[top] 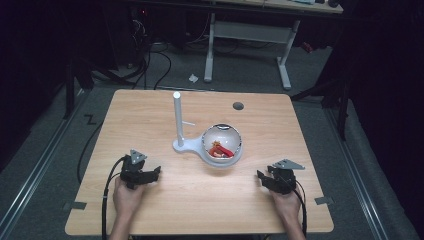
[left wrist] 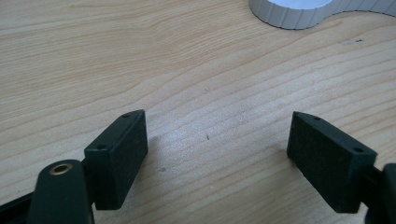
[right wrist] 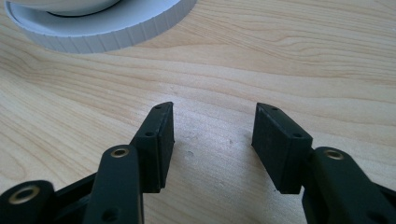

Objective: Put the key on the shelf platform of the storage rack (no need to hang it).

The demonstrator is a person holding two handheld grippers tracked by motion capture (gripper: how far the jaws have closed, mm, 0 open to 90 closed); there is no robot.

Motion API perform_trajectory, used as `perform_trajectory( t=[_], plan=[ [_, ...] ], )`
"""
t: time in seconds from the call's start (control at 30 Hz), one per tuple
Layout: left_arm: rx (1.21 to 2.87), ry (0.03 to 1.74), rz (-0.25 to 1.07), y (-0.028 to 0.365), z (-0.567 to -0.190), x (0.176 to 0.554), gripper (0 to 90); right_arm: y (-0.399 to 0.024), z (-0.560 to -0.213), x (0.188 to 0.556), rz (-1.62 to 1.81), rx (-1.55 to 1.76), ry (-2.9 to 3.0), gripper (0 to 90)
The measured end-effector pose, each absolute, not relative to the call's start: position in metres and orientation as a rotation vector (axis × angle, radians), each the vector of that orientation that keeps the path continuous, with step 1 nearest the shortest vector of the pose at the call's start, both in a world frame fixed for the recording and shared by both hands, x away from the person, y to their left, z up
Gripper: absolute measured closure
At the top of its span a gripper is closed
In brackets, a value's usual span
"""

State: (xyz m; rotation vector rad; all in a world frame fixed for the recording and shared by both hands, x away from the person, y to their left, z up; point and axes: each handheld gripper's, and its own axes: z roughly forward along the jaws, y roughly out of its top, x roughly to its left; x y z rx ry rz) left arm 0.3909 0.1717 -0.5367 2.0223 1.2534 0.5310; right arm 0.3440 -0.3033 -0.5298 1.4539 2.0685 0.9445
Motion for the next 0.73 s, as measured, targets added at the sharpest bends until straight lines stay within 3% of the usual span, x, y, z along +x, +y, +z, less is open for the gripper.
perform_trajectory(
  t=[0.73],
  plan=[
    [2.022,1.253,0.531,0.1717,-0.5367,0.3908,20.7,-0.2993,-0.5303,0.3478,0.887,1.423,2.085,40.7]
  ],
)
